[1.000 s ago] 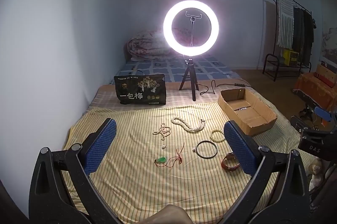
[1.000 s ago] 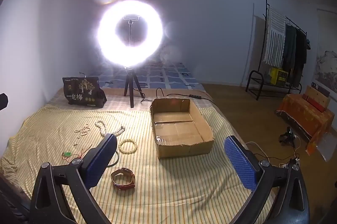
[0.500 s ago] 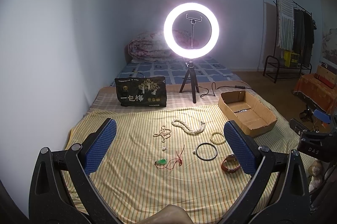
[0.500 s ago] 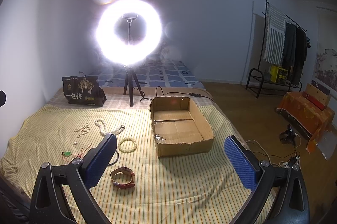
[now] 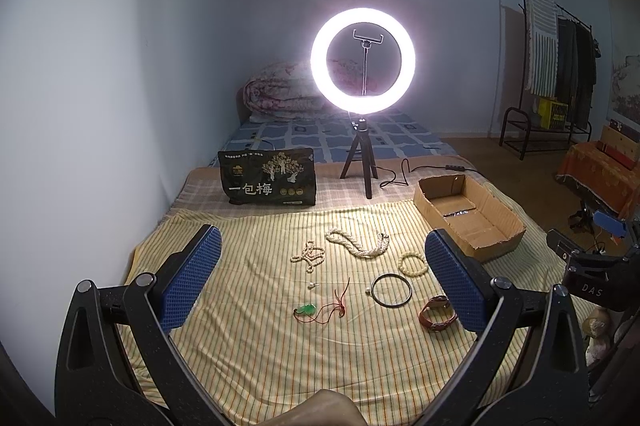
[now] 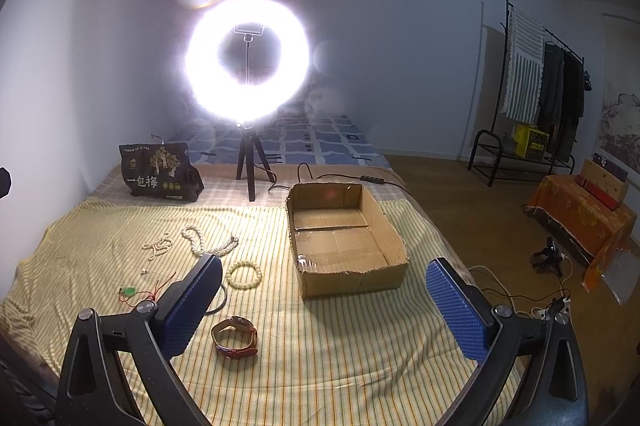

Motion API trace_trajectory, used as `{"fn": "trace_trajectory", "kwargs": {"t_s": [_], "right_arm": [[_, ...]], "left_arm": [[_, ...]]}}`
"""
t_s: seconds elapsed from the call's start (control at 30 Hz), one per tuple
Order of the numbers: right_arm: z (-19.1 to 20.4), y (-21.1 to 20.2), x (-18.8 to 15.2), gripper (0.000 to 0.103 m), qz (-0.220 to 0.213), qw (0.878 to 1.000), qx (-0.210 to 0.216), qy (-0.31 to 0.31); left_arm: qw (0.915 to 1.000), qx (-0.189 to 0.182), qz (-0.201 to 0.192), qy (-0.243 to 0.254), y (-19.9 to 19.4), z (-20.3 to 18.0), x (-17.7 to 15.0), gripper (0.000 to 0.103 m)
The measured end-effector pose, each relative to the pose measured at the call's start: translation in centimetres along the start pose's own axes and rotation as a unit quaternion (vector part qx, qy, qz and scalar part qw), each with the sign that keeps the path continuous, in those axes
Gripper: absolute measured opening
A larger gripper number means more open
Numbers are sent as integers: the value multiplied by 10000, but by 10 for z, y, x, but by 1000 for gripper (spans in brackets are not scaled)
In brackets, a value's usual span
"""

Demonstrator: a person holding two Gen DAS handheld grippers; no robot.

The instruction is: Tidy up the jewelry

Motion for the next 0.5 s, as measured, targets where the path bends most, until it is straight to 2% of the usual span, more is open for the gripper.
{"fn": "trace_trajectory", "kwargs": {"t_s": [0.5], "right_arm": [[0,1,1,103,2,10000,-3,4]], "left_arm": [[10000,0,-11,-2,0,0,0,103]]}}
Point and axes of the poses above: each gripper's, at about its wrist camera, not at the fingertips, and y roughly the way its jaws point, z to its left, x to its top, the point moved 9 cm from there along y, roughly the way its jaws point, and after that the axes turned 5 degrees about x, right-handed, at the moved point
